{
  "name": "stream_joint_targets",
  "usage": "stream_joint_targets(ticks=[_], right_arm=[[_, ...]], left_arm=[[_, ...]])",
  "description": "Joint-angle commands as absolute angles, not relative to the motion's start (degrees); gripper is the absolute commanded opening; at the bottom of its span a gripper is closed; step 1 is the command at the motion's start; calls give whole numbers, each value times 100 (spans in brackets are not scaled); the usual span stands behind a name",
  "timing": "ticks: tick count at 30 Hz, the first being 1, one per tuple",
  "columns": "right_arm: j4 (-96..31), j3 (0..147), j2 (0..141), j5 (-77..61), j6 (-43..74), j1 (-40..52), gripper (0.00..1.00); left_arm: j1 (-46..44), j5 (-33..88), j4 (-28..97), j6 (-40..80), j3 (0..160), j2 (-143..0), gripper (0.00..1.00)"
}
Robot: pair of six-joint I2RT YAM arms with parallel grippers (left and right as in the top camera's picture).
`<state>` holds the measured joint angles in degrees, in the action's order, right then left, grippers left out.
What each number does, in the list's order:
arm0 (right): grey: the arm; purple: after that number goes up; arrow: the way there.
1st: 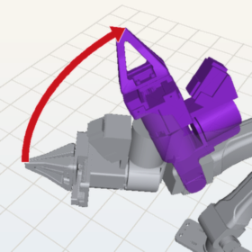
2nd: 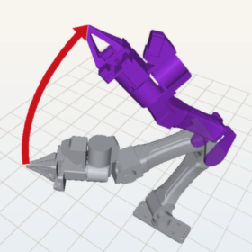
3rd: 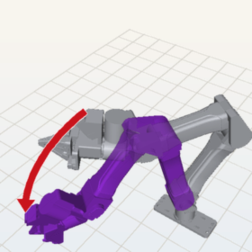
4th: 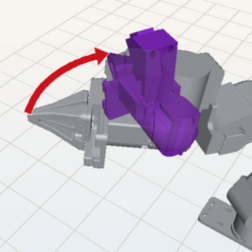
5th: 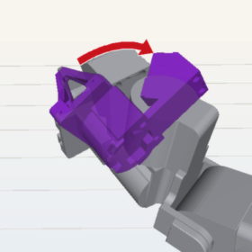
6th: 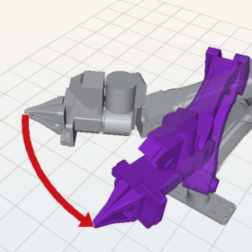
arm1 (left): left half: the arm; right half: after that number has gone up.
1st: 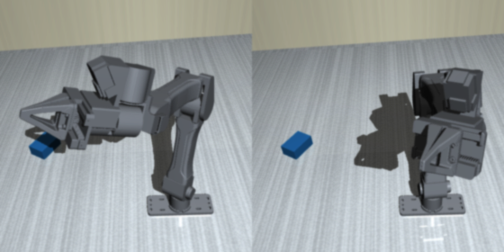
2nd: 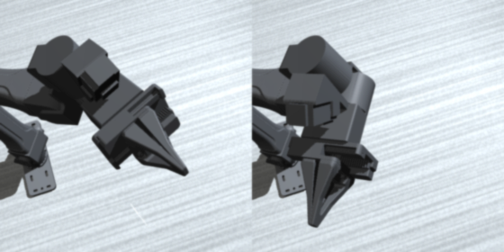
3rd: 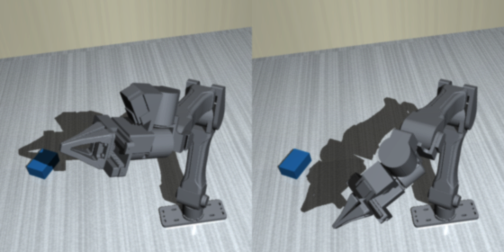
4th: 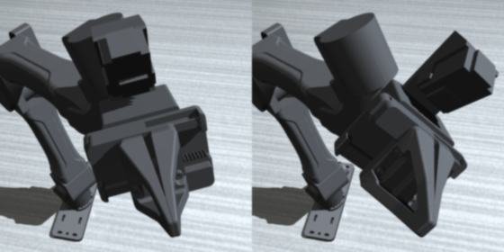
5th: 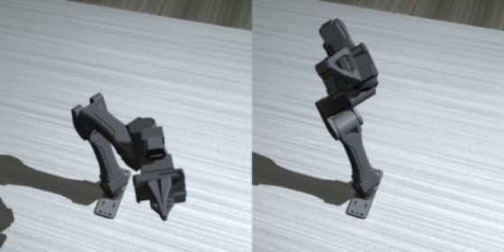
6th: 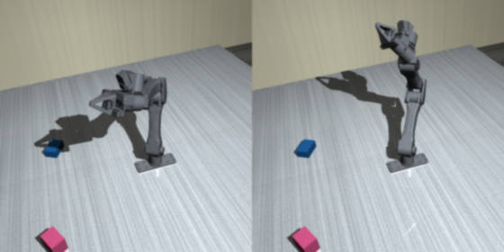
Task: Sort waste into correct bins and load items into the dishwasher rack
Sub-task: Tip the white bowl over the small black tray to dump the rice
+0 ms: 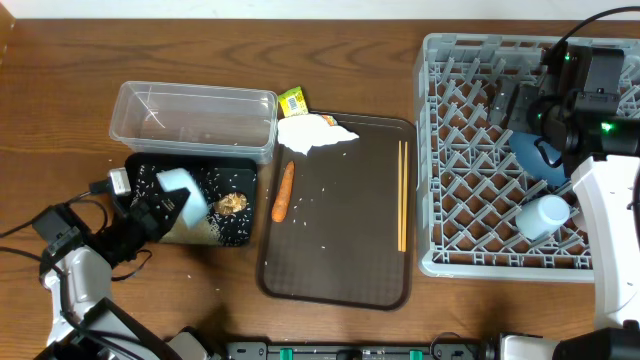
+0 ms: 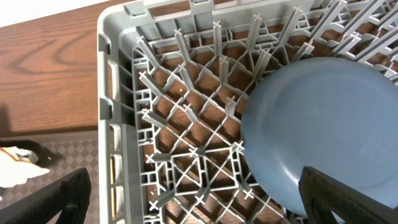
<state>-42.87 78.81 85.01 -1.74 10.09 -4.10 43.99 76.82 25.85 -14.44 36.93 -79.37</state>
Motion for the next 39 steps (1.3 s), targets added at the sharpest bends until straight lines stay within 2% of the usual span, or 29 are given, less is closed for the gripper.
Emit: stream_joint_targets(ticks=[1, 2, 5, 7, 10, 13, 14, 16, 17, 19, 21, 25, 26, 27, 30, 32, 33, 34, 36, 39], right_arm=[[-4309, 7937, 8466, -198, 1076, -366, 99], [-4311, 7937, 8466, -198, 1076, -366, 99], [-4309, 7937, 8466, -198, 1087, -366, 99], [-4313, 7937, 8466, -198, 1135, -366, 99], [-4307, 7937, 8466, -198, 1135, -366, 99], [-4276, 7937, 8466, -198, 1135, -366, 99], [-4276, 7937, 8466, -198, 1135, -366, 99], [-4274, 7937, 8466, -198, 1135, -366, 99], [-4274, 7937, 8466, -198, 1135, -366, 99], [-4278, 7937, 8466, -198, 1133, -366, 99], [-4292, 7937, 8466, -196, 1133, -366, 99], [-4265, 7937, 8466, -198, 1135, -366, 99], [-4265, 7937, 8466, -198, 1135, -366, 99], [-4268, 7937, 8466, -198, 1135, -366, 99], [-4270, 7937, 8466, -196, 1133, -366, 99], [-4263, 7937, 8466, -196, 1135, -366, 99], [-4265, 7937, 8466, -198, 1135, -366, 99], [-4265, 7937, 8466, -198, 1135, -366, 99], [-4276, 7937, 8466, -196, 1133, -366, 99], [-4272, 7937, 8466, -196, 1135, -366, 99]], left_arm=[[4362, 8713, 2294, -1107, 3636, -7975, 6], [4357, 9006, 2246, -1337, 3640, -7972, 6], [4403, 8582, 2128, -1170, 3642, -7992, 6], [4401, 9002, 2073, -1232, 3642, -8025, 6], [4386, 7950, 2088, -526, 3640, -8038, 6], [4362, 8962, 1896, -893, 3590, -8086, 6], [4353, 8729, 1905, -821, 3588, -8084, 6], [4353, 7220, 2064, -47, 3583, -8097, 6], [4353, 7170, 2053, 14, 3573, -8110, 6], [4353, 8936, 1756, -832, 3529, -8125, 6], [4338, 8960, 1747, -834, 3542, -8090, 6], [4338, 7653, 1955, -161, 3531, -8093, 6], [4335, 7985, 1883, -215, 3516, -8093, 6], [4324, 9035, 1625, -663, 3485, -8095, 6], [4305, 8803, 1599, -543, 3509, -8049, 6], [4305, 7999, 1688, -211, 3509, -8049, 6], [4305, 8025, 1693, -150, 3507, -8049, 6], [4289, 8761, 1581, -517, 3503, -8049, 6], [4250, 8984, 1634, -775, 3520, -8009, 6], [4250, 7644, 1754, -75, 3514, -8016, 6]])
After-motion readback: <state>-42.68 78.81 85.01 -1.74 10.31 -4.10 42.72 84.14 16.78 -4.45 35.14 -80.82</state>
